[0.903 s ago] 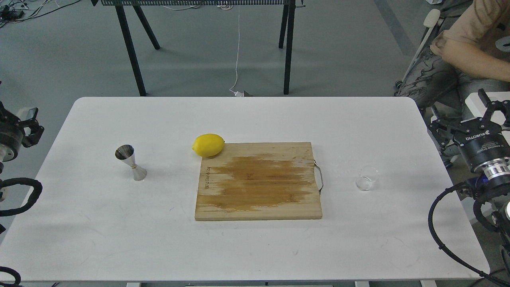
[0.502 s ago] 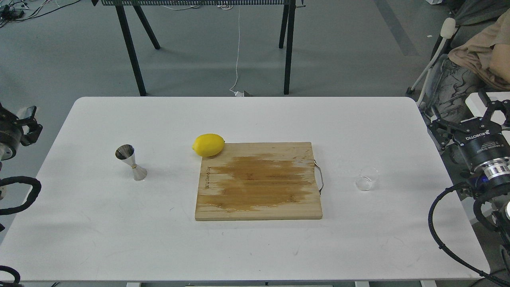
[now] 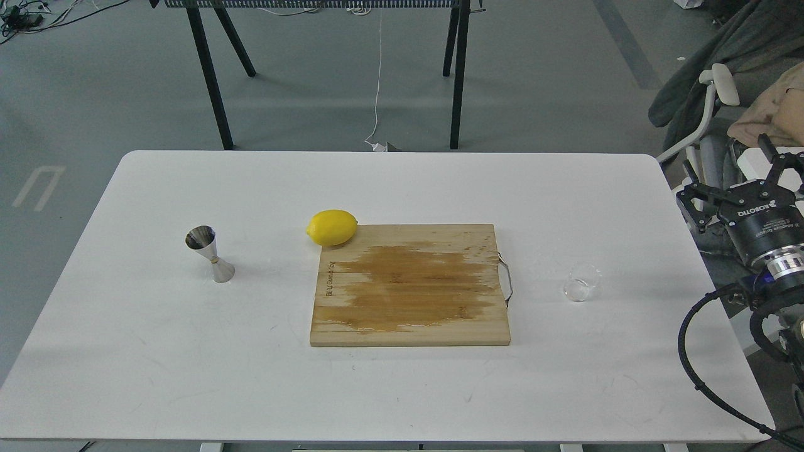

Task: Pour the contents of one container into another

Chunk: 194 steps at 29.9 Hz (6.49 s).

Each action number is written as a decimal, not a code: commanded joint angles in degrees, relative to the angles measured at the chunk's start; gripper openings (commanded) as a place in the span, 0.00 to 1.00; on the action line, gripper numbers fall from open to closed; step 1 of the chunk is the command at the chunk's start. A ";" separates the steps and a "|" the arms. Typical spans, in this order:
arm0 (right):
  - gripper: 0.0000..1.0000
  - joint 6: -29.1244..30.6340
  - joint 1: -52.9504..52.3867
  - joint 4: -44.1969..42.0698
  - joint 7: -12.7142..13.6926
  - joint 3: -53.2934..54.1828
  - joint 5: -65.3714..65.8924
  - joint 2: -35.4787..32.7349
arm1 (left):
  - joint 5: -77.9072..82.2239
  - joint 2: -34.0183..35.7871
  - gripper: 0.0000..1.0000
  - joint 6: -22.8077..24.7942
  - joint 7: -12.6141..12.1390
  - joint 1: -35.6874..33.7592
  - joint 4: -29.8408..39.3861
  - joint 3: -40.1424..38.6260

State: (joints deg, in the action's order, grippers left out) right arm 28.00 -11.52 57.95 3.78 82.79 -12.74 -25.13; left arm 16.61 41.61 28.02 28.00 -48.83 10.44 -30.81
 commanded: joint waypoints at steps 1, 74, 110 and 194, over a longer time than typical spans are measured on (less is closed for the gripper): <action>0.99 0.00 0.01 0.06 0.00 0.00 -0.09 -0.01 | 3.77 1.19 1.00 -0.02 0.00 -4.34 0.46 3.91; 0.99 0.00 2.03 -0.56 -0.09 0.70 0.00 -0.09 | 71.98 -3.02 0.98 -56.02 0.00 31.78 35.80 6.55; 0.99 0.00 2.03 -0.56 0.00 0.79 0.00 -0.62 | 72.15 -14.44 0.98 -56.02 0.00 25.72 24.46 7.08; 0.99 0.00 2.29 -1.70 0.08 0.88 0.09 -0.62 | 81.56 -41.61 0.06 -56.02 0.00 8.05 20.51 25.00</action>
State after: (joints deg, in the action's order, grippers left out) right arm 28.00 -9.34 56.18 3.86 83.76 -12.63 -25.83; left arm 97.91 0.03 -28.00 28.00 -40.87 32.51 -6.01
